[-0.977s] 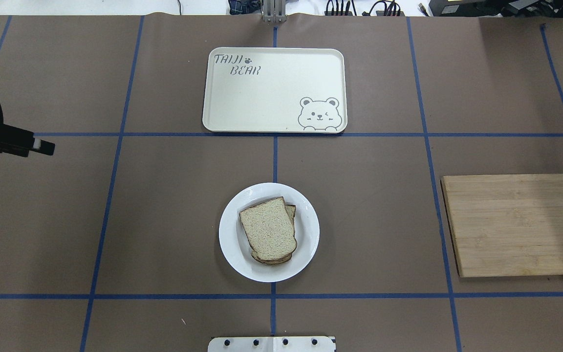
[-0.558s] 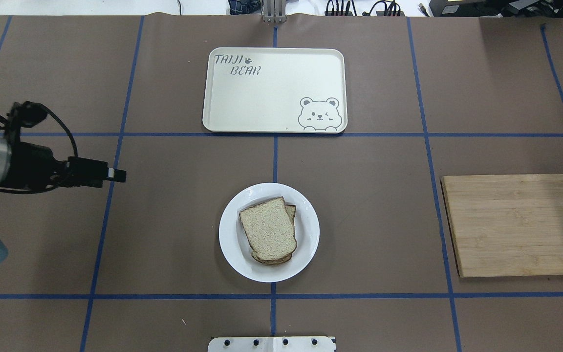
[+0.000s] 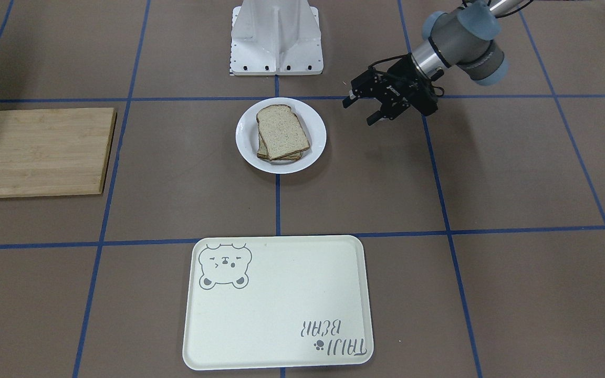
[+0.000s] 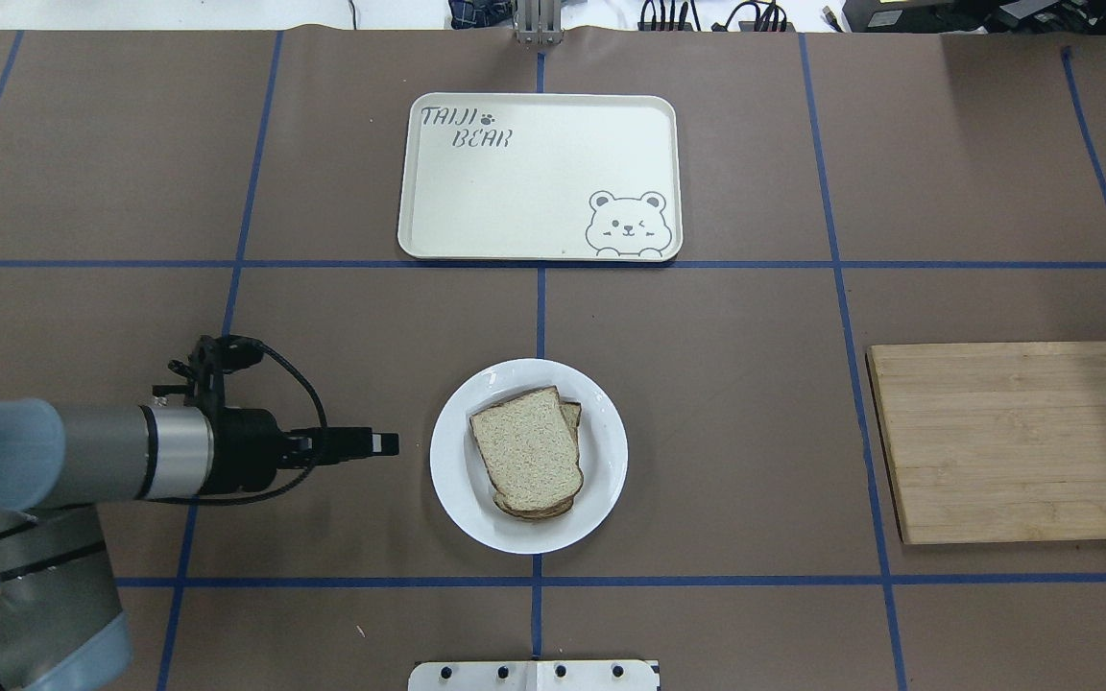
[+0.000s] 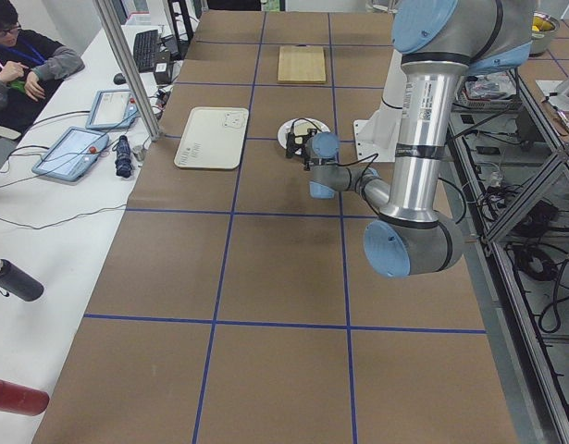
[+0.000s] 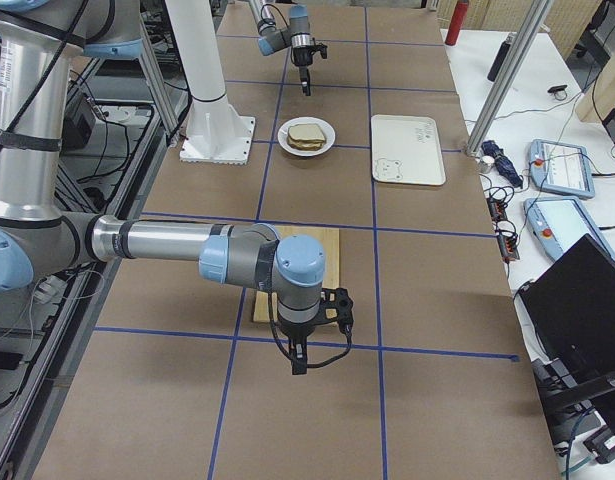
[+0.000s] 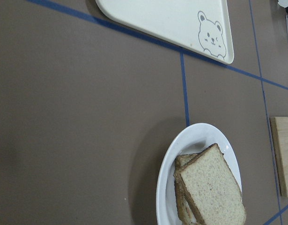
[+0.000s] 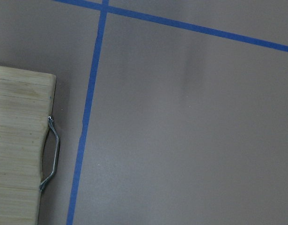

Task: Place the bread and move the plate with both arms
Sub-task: 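Move the left gripper to the plate rim nearest it and grip it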

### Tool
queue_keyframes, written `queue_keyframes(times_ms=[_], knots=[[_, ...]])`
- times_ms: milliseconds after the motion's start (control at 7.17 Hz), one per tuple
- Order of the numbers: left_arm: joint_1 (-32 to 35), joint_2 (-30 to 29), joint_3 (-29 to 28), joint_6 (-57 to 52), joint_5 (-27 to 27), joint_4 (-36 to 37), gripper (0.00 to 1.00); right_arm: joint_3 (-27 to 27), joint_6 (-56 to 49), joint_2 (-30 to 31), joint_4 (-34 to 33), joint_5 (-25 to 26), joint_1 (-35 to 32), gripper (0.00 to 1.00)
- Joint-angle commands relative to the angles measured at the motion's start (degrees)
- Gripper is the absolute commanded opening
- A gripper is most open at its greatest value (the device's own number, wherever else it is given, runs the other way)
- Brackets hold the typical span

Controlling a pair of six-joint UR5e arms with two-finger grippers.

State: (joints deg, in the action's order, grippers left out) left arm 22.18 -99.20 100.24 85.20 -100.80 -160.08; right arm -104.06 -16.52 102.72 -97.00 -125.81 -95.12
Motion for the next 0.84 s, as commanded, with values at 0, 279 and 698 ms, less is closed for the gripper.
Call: queue_keyframes(times_ms=[0,279,698], knots=[[-3.98,-5.89,-5.9,2.49,6.3,-0.75,0.96,0.0,0.0,0.03,-0.03,-0.75,-0.06,1.0],[-3.98,-8.46,-12.41,3.65,6.23,-7.85,0.84,0.09,0.0,0.29,0.05,-2.16,-0.06,1.0],[-3.98,-8.64,-12.44,3.66,5.88,-8.14,0.41,0.0,0.0,0.29,-0.03,-2.16,0.02,1.0]])
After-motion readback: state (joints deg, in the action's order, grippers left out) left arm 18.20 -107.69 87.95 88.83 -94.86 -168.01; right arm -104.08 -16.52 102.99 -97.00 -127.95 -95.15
